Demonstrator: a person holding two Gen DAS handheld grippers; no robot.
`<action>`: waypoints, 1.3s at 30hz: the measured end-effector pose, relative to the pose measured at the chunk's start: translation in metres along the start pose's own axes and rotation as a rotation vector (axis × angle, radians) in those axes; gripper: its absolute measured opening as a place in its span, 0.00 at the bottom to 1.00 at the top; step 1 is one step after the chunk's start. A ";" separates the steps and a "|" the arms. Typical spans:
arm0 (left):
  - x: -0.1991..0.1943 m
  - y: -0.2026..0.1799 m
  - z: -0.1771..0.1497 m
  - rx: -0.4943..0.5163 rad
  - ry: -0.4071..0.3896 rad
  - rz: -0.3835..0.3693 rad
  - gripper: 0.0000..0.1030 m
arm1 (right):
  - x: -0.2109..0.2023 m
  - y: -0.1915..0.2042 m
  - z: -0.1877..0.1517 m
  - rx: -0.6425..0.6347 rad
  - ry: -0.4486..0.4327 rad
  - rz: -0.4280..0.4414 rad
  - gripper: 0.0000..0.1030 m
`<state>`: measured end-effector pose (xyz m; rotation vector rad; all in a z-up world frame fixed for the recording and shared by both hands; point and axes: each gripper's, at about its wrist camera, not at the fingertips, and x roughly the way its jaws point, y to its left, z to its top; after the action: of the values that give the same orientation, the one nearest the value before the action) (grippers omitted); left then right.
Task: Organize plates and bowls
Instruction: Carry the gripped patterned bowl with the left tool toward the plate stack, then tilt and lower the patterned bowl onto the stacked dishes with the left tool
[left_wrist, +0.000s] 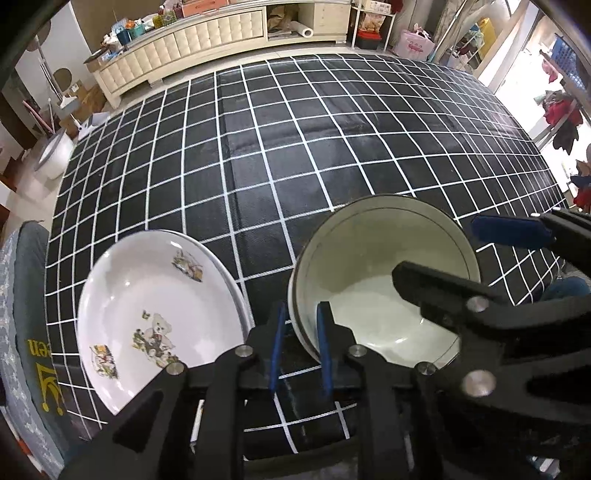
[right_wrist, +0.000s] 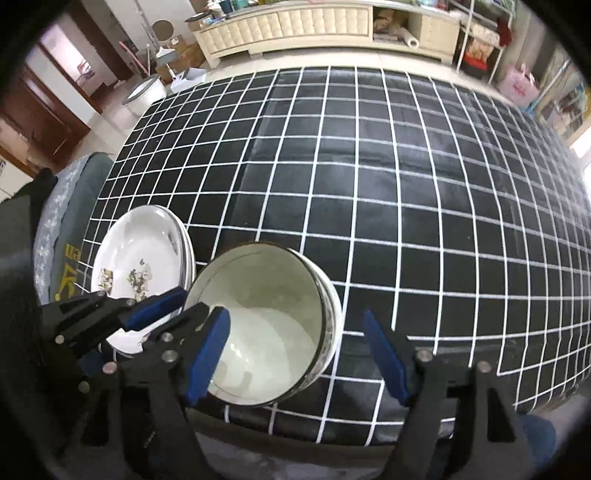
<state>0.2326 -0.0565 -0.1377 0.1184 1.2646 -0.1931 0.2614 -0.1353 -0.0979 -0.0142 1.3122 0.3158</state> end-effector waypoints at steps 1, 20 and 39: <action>-0.001 0.001 0.001 0.000 -0.003 0.002 0.16 | 0.000 0.000 0.000 -0.003 0.000 -0.004 0.76; 0.003 0.012 0.000 -0.038 0.001 -0.007 0.39 | 0.021 -0.034 -0.019 0.076 0.047 -0.013 0.90; 0.028 0.018 -0.001 -0.020 0.017 0.008 0.52 | 0.031 -0.061 -0.030 0.136 0.053 0.066 0.97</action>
<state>0.2434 -0.0404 -0.1649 0.1077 1.2823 -0.1730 0.2545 -0.1920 -0.1453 0.1364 1.3867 0.2829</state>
